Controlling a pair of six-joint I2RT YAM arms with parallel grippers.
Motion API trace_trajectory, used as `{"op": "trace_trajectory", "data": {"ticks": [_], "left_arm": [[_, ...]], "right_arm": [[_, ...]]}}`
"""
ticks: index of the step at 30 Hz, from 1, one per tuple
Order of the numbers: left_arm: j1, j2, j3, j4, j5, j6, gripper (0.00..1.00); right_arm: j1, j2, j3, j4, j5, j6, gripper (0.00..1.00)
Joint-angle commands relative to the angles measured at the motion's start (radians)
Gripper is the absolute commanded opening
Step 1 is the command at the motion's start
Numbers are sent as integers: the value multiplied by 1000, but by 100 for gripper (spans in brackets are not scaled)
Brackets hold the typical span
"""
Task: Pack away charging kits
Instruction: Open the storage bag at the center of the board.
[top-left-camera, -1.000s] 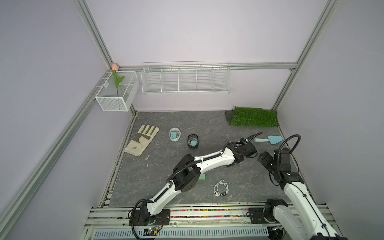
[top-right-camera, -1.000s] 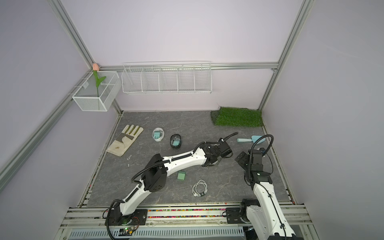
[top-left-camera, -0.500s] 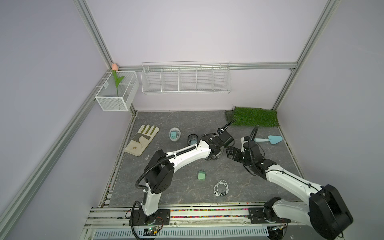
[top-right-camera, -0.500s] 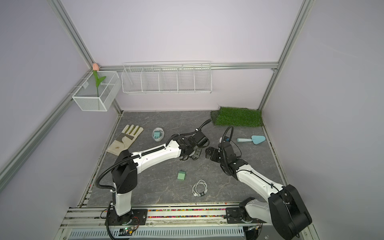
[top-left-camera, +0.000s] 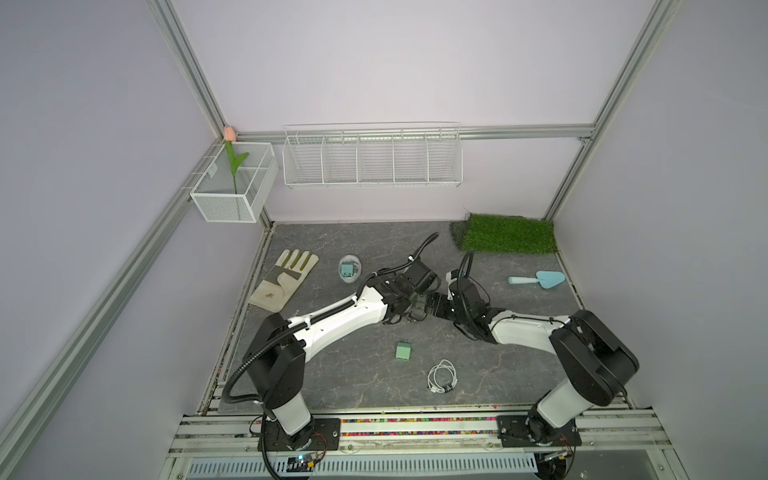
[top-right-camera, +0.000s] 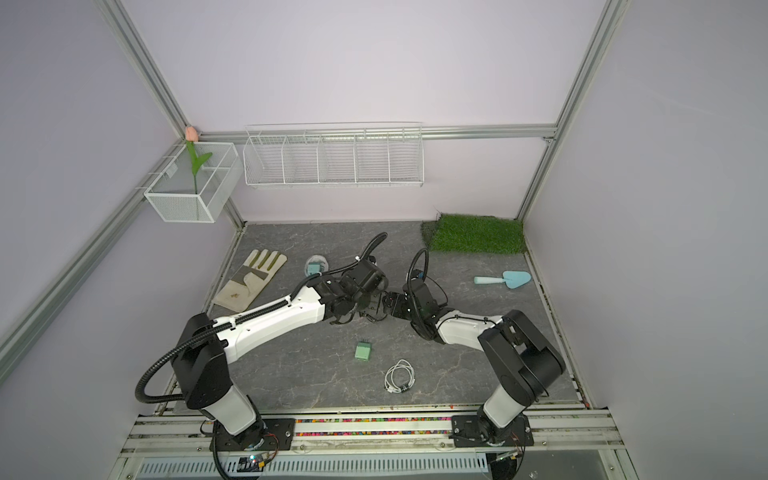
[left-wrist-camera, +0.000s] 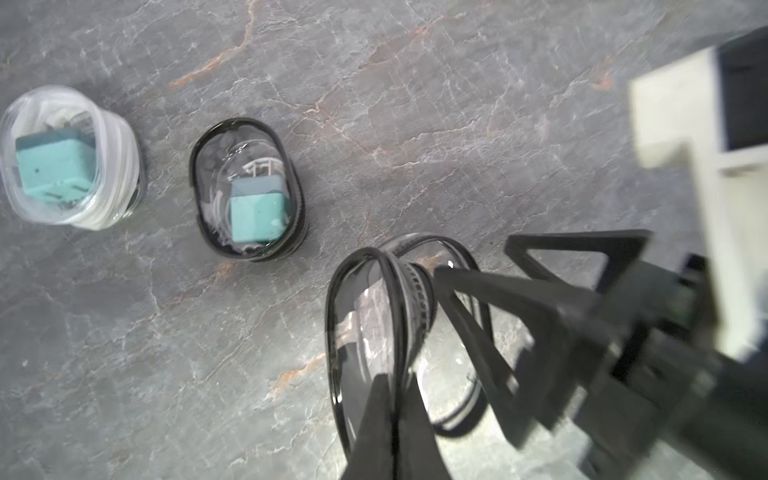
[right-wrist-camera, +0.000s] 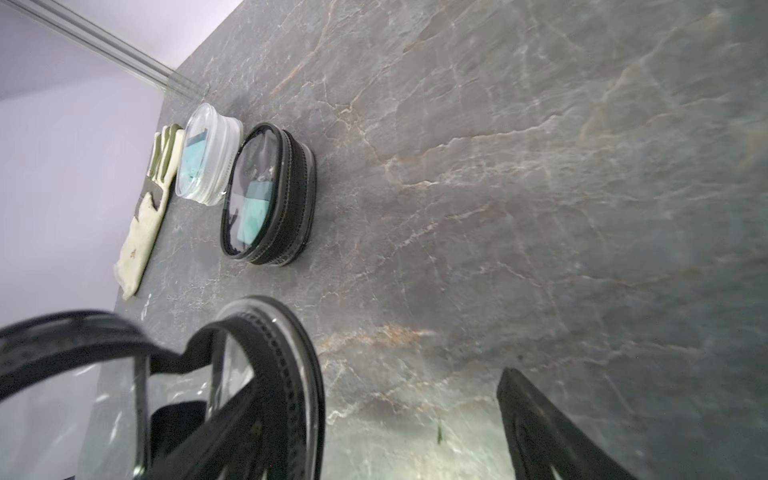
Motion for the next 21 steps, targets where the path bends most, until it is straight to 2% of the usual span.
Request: {"op": "trace_trajectory", "data": {"ticks": [1, 3, 5, 6, 7, 10, 13, 16, 21], "left_arm": [[37, -63, -53, 63, 51, -26, 0], [57, -96, -87, 73, 59, -31, 0], [80, -130, -130, 109, 102, -30, 0], [96, -145, -157, 138, 144, -28, 0], [117, -162, -189, 176, 196, -29, 0], [169, -203, -275, 252, 268, -43, 0], [193, -248, -317, 222, 196, -53, 0], [244, -315, -377, 236, 206, -65, 0], [323, -404, -504, 328, 208, -107, 0]], "right_arm": [[18, 22, 53, 60, -16, 16, 84], [20, 40, 70, 41, -12, 15, 77], [22, 71, 91, 36, -24, 16, 52], [25, 90, 104, 32, -32, 18, 36], [31, 111, 118, 33, -40, 19, 25], [44, 148, 135, 31, -34, 19, 8], [48, 146, 137, -66, 52, 14, 6], [62, 151, 187, -171, 153, -6, 6], [100, 144, 171, -201, 262, -23, 6]]}}
